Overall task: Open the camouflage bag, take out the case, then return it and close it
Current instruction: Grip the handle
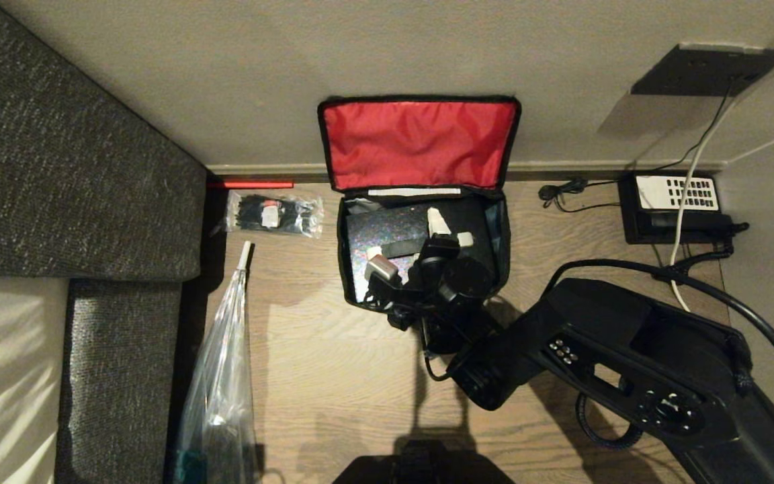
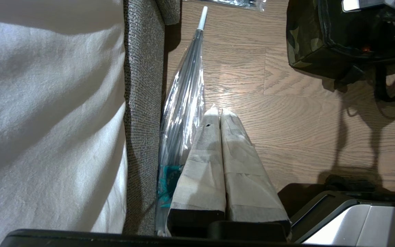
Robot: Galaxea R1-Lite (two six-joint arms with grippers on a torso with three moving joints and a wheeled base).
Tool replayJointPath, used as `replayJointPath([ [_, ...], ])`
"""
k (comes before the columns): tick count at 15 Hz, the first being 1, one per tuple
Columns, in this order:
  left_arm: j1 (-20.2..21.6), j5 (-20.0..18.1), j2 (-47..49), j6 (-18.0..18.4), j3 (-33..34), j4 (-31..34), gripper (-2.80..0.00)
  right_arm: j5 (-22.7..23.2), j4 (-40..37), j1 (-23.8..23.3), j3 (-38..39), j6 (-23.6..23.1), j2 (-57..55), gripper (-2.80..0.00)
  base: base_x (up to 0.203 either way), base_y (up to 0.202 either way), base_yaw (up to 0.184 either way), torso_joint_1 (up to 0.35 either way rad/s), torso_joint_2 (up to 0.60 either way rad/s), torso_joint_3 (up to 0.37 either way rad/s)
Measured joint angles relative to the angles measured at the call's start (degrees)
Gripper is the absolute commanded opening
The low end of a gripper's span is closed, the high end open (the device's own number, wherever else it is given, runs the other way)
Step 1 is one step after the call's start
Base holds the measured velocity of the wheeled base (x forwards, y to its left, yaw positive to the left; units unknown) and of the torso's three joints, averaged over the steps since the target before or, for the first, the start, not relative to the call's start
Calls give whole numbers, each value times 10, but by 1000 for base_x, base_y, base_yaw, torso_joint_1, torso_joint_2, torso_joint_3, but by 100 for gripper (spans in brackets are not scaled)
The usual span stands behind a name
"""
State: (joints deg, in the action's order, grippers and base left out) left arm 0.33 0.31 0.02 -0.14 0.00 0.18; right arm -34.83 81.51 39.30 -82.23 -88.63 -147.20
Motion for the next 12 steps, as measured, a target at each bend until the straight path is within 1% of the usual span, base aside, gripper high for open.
replayJointPath([
  [3, 0, 0, 0, 0, 0, 0, -280, 26, -1, -6, -59, -45, -27, 0, 0, 0, 0, 0, 0, 0],
  [5, -1, 0, 0, 0, 0, 0, -280, 28, -4, -7, -84, -95, -44, 0, 0, 0, 0, 0, 0, 0],
  [6, 0, 0, 0, 0, 0, 0, -280, 21, -15, -7, -91, -111, -50, 0, 0, 0, 0, 0, 0, 0],
  [7, 0, 0, 0, 0, 0, 0, -280, 6, -30, -7, -97, -118, -55, 0, 0, 0, 0, 0, 0, 0],
  [9, -1, 0, 0, 0, 0, 0, -280, -30, -43, -6, -105, -115, -62, 0, 0, 0, 0, 0, 0, 0],
  [11, -1, 0, 0, 0, 0, 0, -280, -91, -20, 1, -107, -101, -71, 0, 0, 0, 0, 0, 0, 0],
  [12, 0, 0, 0, 0, 0, 0, -280, -130, -9, 6, -106, -100, -76, 0, 0, 0, 0, 0, 0, 0],
])
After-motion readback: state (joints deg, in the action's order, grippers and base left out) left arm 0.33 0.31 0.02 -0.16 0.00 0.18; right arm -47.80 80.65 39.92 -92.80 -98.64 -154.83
